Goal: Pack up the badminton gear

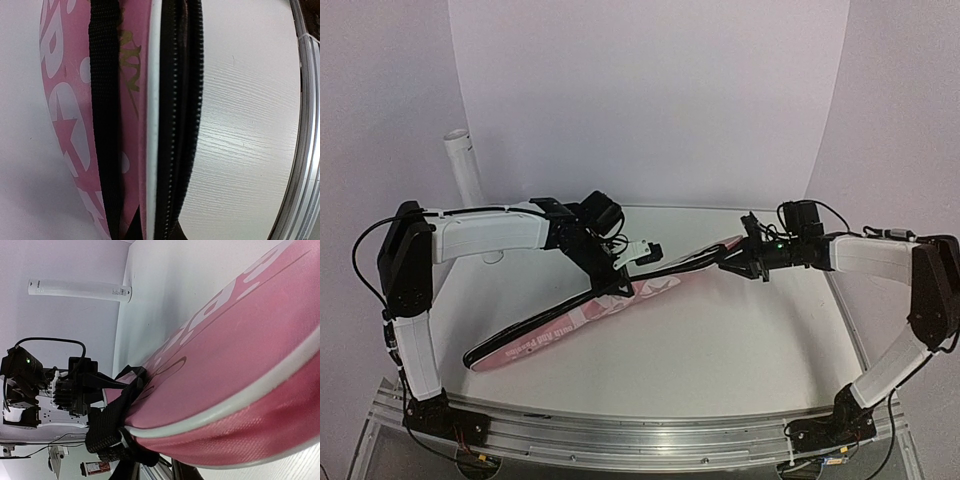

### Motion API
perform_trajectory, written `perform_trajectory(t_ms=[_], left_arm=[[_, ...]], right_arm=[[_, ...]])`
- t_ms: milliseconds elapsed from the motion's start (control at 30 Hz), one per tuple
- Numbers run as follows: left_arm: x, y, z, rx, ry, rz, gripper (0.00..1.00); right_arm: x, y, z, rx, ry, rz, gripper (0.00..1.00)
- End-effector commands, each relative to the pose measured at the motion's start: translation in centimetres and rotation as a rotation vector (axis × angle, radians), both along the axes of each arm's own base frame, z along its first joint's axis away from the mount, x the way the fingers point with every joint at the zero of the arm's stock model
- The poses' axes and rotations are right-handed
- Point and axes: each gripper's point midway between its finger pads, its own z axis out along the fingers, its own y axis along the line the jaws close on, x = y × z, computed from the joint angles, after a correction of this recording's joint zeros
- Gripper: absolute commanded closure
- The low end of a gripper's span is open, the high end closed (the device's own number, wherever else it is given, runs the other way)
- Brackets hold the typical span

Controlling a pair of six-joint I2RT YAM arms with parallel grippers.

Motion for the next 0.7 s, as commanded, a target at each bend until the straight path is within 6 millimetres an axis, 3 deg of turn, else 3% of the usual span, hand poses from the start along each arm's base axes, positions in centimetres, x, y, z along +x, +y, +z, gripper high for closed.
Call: perform_trajectory(t_ms=[0,400,567,667], left_arm=[[0.5,-1.7,3.6,-0.098,-0.054,-0.03,1.0],[0.6,-1.7,3.8,-0.095,-0.06,-0.033,1.0],[0.6,-1.7,3.7,-0.094,-0.056,-0.03,1.0],[0.8,-1.8,3.9,-0.099,-0.057,-0.02,1.0]], right_arm=[[-0.5,0.2,1.7,0.032,-0.043,0.0,0.79],[0.4,0.1,1.5,0.036,-0.061,-0.031,0.83],[0.6,0.2,1.8,0.042,-0.075,-0.032,0.99],[0.3,0.1,1.5,0.041,-0.062,-0.04,1.0]])
